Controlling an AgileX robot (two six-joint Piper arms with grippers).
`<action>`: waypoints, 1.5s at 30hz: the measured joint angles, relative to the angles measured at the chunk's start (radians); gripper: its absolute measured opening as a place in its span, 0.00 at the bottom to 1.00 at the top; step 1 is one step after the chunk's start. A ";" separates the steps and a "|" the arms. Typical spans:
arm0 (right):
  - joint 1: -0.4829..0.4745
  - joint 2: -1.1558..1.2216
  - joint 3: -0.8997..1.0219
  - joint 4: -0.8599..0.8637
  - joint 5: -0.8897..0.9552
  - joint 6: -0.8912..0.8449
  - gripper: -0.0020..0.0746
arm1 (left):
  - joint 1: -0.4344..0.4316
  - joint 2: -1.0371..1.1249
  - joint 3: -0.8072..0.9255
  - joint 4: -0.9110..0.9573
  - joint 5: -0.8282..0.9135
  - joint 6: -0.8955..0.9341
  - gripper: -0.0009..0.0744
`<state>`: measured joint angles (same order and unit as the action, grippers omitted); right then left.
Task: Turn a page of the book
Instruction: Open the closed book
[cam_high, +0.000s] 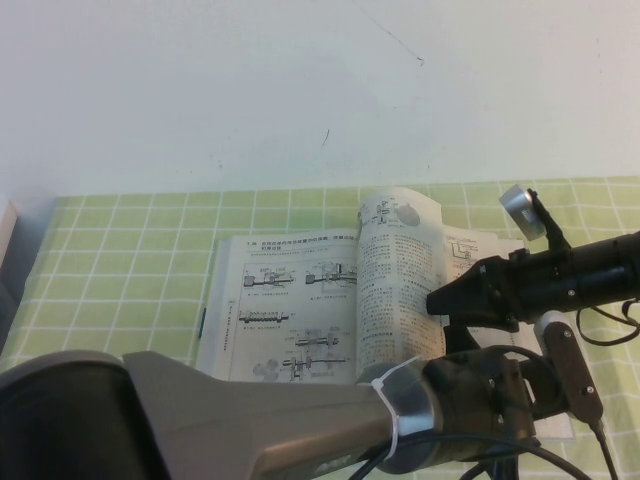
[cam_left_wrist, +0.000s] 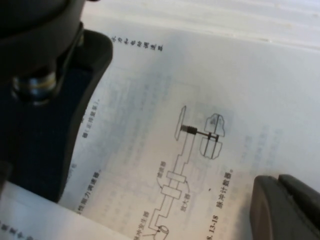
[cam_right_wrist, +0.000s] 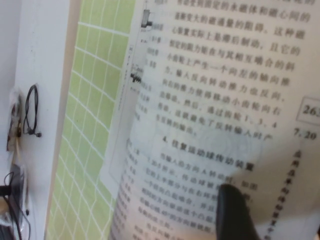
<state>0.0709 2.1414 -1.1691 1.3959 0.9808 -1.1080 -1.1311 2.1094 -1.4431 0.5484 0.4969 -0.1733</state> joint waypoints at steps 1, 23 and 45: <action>0.000 0.000 0.000 0.000 0.005 -0.007 0.48 | 0.002 0.000 0.000 -0.002 0.000 0.000 0.01; -0.070 0.000 -0.095 -0.142 0.150 -0.025 0.19 | 0.033 0.000 -0.008 -0.036 0.008 -0.006 0.01; -0.070 0.000 -0.264 -0.341 0.188 0.048 0.42 | 0.038 0.000 -0.008 -0.032 0.014 -0.020 0.01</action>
<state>0.0008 2.1414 -1.4336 1.0548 1.1685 -1.0603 -1.0930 2.1094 -1.4507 0.5162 0.5110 -0.1933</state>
